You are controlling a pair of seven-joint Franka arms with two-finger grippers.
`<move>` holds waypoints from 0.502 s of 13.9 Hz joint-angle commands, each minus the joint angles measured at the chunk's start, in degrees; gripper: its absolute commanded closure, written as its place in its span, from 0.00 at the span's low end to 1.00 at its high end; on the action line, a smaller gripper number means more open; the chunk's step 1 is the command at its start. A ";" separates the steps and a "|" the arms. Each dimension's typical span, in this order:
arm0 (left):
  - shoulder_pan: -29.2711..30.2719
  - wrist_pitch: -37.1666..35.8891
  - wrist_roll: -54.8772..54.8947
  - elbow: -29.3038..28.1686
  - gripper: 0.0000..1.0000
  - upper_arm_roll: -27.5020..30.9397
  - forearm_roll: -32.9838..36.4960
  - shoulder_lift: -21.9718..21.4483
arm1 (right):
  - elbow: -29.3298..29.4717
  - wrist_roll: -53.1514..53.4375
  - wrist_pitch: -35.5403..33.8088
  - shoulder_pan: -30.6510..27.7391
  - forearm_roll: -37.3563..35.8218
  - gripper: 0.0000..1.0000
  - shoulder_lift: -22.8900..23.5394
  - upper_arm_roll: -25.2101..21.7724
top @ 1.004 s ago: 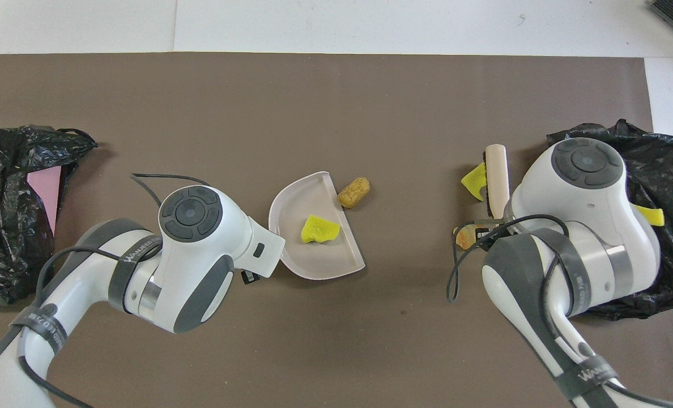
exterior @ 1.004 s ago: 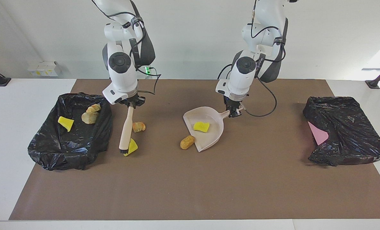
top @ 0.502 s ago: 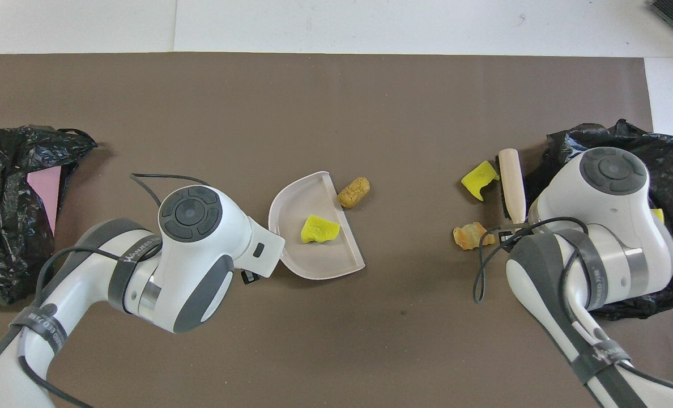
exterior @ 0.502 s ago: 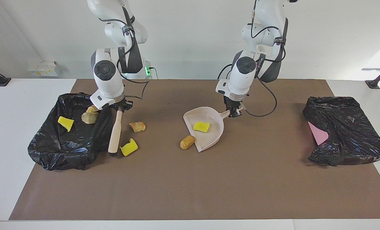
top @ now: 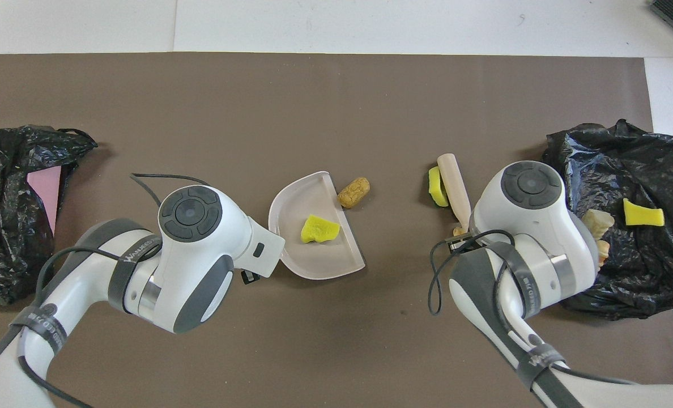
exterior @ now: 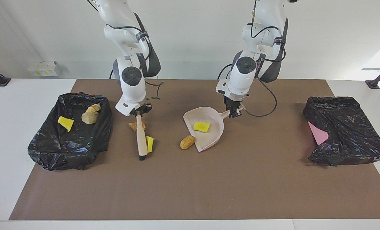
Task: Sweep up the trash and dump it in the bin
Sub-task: 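Sweep the sponge and chunk into the dustpan with the right gripper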
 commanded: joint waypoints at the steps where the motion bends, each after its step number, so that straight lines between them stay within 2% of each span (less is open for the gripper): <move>1: -0.45 1.39 0.31 -2.05 1.00 0.59 -0.67 -2.09 | 1.13 -0.60 2.59 5.51 2.82 1.00 3.28 0.22; 3: -0.54 1.39 0.32 -2.05 1.00 0.59 -0.75 -2.09 | 1.13 -0.60 4.27 10.08 4.06 1.00 3.99 0.22; 7: -0.54 1.39 0.40 -2.05 1.00 0.59 -0.67 -2.09 | 2.36 0.02 2.79 17.82 8.19 1.00 2.85 0.22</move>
